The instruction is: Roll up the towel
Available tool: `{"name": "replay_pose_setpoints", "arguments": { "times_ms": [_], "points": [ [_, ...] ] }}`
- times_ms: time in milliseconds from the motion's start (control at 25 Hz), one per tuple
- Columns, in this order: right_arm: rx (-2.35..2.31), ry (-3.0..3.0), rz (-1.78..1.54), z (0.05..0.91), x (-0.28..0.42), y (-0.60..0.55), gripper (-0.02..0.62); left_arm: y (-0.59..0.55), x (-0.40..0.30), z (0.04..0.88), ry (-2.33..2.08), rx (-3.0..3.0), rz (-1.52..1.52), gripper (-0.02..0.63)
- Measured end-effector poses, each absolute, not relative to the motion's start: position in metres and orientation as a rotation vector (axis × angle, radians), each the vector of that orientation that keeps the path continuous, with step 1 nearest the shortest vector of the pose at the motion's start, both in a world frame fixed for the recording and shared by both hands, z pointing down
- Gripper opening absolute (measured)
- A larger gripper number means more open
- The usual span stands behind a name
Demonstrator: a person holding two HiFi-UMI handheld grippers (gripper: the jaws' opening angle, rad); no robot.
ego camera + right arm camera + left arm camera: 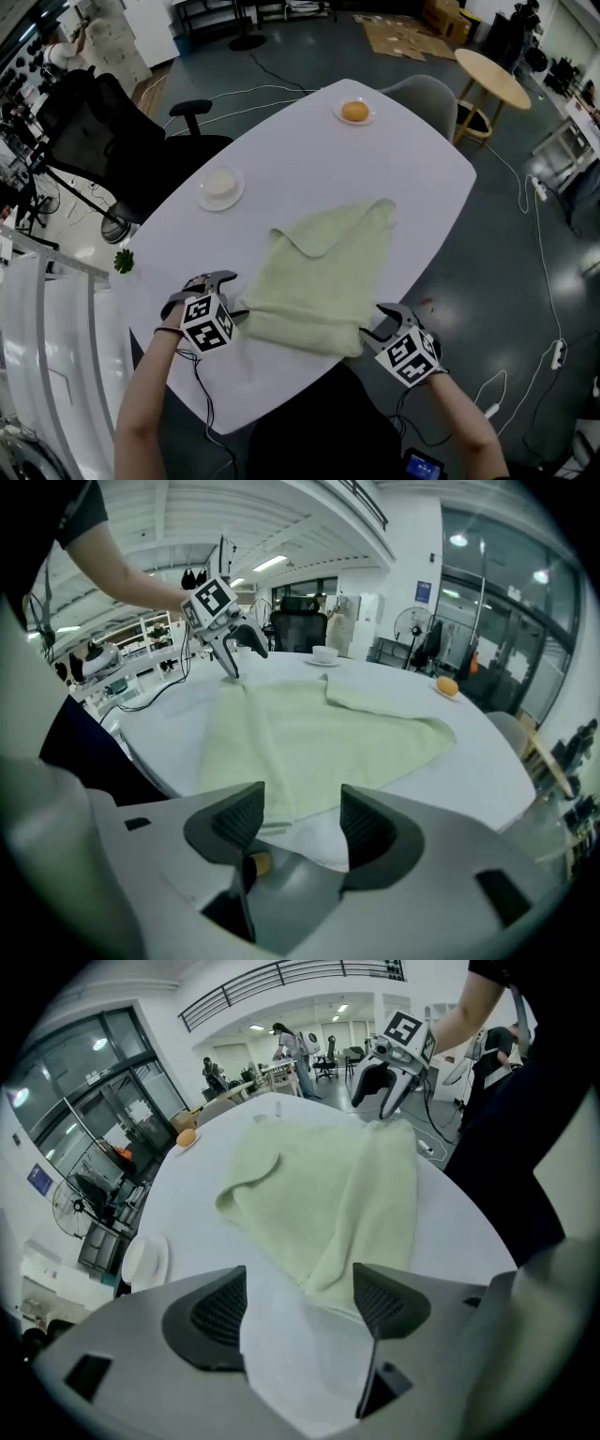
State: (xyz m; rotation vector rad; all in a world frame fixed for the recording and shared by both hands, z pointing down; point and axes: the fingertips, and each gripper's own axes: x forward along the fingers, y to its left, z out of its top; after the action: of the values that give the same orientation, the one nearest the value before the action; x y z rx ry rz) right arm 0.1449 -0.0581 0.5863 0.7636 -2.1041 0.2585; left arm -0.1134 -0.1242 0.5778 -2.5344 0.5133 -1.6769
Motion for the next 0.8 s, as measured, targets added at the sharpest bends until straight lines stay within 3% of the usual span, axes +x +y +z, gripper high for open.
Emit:
{"name": "replay_pose_setpoints", "arguments": {
  "times_ms": [280, 680, 720, 800],
  "points": [
    [0.68, -2.125, 0.202, 0.572, 0.131, -0.03, 0.268, -0.081, -0.107, 0.566, 0.395, -2.575, -1.619, 0.373],
    [0.497, -2.093, 0.104, 0.598, 0.092, 0.019, 0.255, -0.029, -0.109, 0.613, 0.162, -2.435, -1.72, 0.371],
    [0.487, -2.09, 0.096, 0.601, 0.089, 0.022, 0.251, -0.029, -0.11, 0.617, 0.16, -2.416, -1.727, 0.362],
    [0.474, -2.086, 0.087, 0.607, 0.085, 0.027, 0.245, -0.032, -0.113, 0.623, 0.185, -2.383, -1.724, 0.27]
  ]
}}
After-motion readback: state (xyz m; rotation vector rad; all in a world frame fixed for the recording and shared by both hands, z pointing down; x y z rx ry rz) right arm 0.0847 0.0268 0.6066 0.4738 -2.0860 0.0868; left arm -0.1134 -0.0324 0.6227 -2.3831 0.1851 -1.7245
